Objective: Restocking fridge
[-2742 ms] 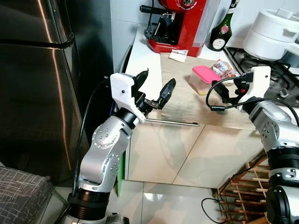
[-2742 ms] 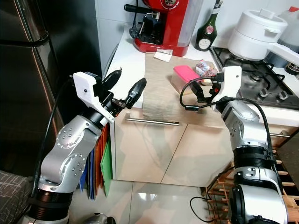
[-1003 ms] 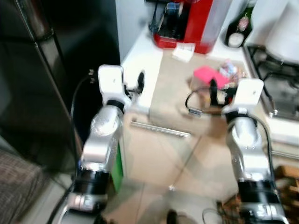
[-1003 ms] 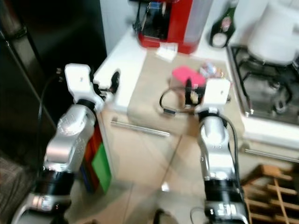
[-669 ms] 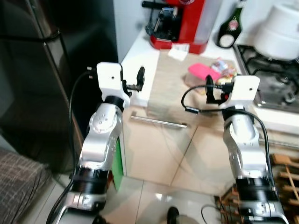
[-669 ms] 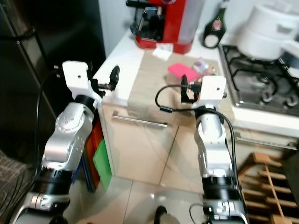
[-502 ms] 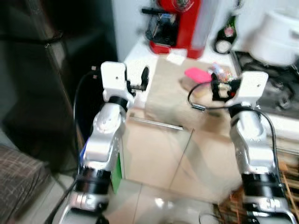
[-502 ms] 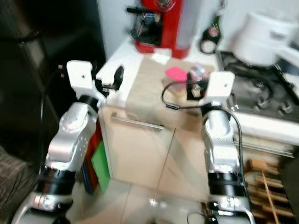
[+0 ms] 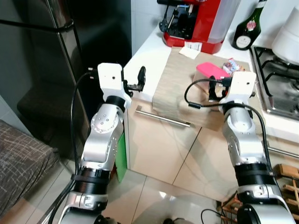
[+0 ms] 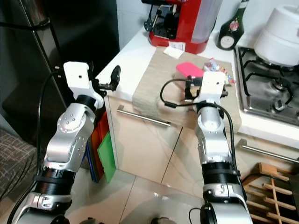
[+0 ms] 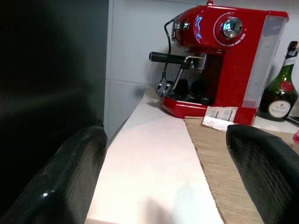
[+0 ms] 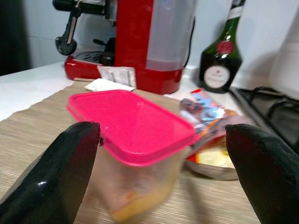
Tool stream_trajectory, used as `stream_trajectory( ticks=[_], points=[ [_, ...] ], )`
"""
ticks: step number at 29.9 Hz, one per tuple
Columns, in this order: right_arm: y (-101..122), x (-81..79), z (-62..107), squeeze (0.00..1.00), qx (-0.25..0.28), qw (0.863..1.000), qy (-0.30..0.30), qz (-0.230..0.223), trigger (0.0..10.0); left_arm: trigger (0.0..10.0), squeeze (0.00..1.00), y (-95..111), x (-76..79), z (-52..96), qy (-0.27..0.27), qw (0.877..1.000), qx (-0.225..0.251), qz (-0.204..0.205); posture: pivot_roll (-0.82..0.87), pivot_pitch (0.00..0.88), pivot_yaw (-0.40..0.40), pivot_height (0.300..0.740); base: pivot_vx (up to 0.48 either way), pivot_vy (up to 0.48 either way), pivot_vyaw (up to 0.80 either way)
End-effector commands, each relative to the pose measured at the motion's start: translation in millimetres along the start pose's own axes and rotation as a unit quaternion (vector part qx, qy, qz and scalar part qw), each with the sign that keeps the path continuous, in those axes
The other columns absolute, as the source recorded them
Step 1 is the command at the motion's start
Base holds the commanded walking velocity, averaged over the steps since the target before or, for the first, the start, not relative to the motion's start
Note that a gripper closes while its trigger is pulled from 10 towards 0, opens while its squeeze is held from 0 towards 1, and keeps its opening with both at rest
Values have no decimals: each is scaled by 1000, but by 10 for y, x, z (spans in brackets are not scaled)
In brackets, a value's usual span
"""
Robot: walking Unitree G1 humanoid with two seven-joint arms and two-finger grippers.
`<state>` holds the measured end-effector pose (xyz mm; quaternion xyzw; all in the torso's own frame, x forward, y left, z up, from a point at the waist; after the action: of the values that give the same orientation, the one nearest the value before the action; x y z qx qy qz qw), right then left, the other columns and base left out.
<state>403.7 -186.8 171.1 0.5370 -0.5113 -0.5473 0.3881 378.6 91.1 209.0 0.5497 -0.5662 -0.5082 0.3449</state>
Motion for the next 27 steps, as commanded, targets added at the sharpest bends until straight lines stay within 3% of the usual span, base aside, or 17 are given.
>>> stream_trajectory(
  ticks=[1,12,17,23,27],
  points=[
    [15,14,-24,0,-2,1000,-4,-12,10000,10000,0,23,32,-20,-7,1000,3,3,19,0,-28,740,0,0,0],
    [-81,-464,17,0,-35,994,67,-81,10000,10000,0,18,32,-7,-7,1000,1,2,23,0,-33,740,0,0,0],
    [-79,-721,131,0,-51,986,111,-117,10000,10000,0,16,10,14,-5,1000,1,2,29,0,-39,740,0,0,0],
    [-17,-873,207,0,-52,977,154,-135,10000,10000,0,10,5,24,-4,1000,0,2,28,0,-42,740,0,0,0],
    [21,-833,199,0,-49,979,149,-127,10000,10000,0,11,6,25,-4,1000,0,2,26,0,-42,740,0,0,0]
  ],
)
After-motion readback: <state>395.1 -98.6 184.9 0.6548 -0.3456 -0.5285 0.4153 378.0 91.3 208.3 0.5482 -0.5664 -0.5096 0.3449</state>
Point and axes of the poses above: a point about 5 cm out from each wrist's last joint towards the gripper, its own z axis pointing back from the gripper into the wrist, its own y axis along the axis of the wrist's last joint, x = y × z, the point moved 5 cm from there along -z, pointing out of the wrist towards the gripper, and after that the axes turned 14 degrees about -z, right-handed, at the moved point
